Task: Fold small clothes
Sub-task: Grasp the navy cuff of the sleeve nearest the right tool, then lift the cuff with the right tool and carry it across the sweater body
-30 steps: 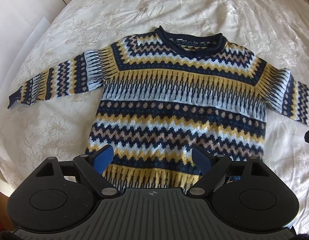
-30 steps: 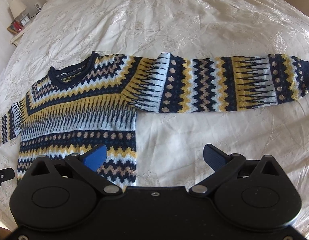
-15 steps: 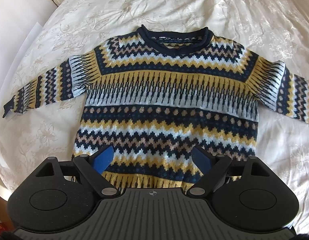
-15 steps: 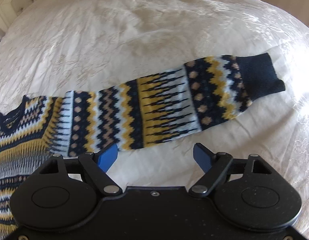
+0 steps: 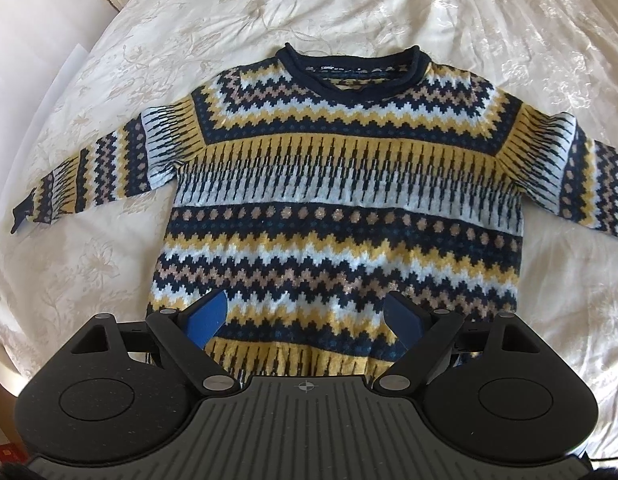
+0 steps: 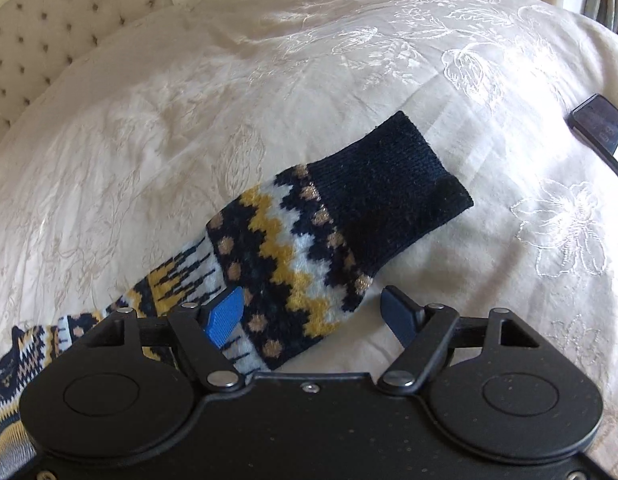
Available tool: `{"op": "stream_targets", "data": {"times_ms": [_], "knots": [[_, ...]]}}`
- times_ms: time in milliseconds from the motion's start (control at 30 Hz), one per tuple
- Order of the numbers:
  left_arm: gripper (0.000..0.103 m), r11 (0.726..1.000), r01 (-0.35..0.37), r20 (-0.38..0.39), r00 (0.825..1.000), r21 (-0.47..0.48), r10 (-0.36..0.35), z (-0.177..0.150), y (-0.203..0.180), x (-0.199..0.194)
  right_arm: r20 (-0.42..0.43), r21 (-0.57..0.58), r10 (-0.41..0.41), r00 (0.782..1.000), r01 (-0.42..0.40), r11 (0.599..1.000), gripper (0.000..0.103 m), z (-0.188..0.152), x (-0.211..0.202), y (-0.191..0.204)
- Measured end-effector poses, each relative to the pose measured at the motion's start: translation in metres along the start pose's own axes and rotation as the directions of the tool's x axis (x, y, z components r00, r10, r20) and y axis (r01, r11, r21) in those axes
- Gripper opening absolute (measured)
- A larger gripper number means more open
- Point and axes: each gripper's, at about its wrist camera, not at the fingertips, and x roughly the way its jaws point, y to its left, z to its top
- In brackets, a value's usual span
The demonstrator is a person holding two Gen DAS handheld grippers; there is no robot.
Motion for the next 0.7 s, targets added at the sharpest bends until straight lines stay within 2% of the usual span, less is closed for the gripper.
{"op": "stream_targets", "data": {"times_ms": [100, 133, 167, 233, 367, 467, 700], "knots": [[0.085, 1.0, 0.007, 0.004, 1.0, -0.013, -0.007, -0.004, 0.007, -0.001, 0.032, 0.056, 0.038, 0.999, -0.039, 0.998, 0.071, 0.006, 0.006, -0.008], [0.085, 1.0, 0.01, 0.006, 1.0, -0.018, -0.01, -0.005, 0.01, 0.0, 0.04, 0.062, 0.041, 0.998, -0.043, 0.997, 0.058, 0.008, 0.006, -0.008], [0.085, 1.0, 0.013, 0.007, 1.0, -0.022, -0.013, -0.006, 0.013, 0.0, 0.04, 0.062, 0.034, 0.999, -0.036, 0.997, 0.039, 0.01, 0.006, -0.008], [0.085, 0.999, 0.018, 0.01, 1.0, -0.03, -0.018, -0.009, 0.02, 0.001, 0.042, 0.073, 0.024, 0.999, -0.027, 0.997, 0.018, 0.012, 0.001, -0.008], [0.085, 0.999, 0.033, 0.026, 0.999, -0.033, -0.032, -0.014, 0.036, 0.005, 0.08, 0.032, 0.027, 0.996, -0.029, 0.999, 0.014, 0.013, -0.02, 0.007], [0.085, 0.999, 0.046, 0.048, 0.998, -0.019, -0.045, -0.014, 0.05, 0.008, 0.105, -0.037, 0.066, 0.992, -0.063, 0.997, 0.012, 0.009, -0.043, 0.035], [0.085, 0.993, 0.118, 0.09, 0.989, 0.023, -0.119, -0.008, 0.095, 0.023, 0.152, -0.25, 0.214, 0.965, -0.172, 0.953, 0.012, -0.019, -0.105, 0.147]]}}
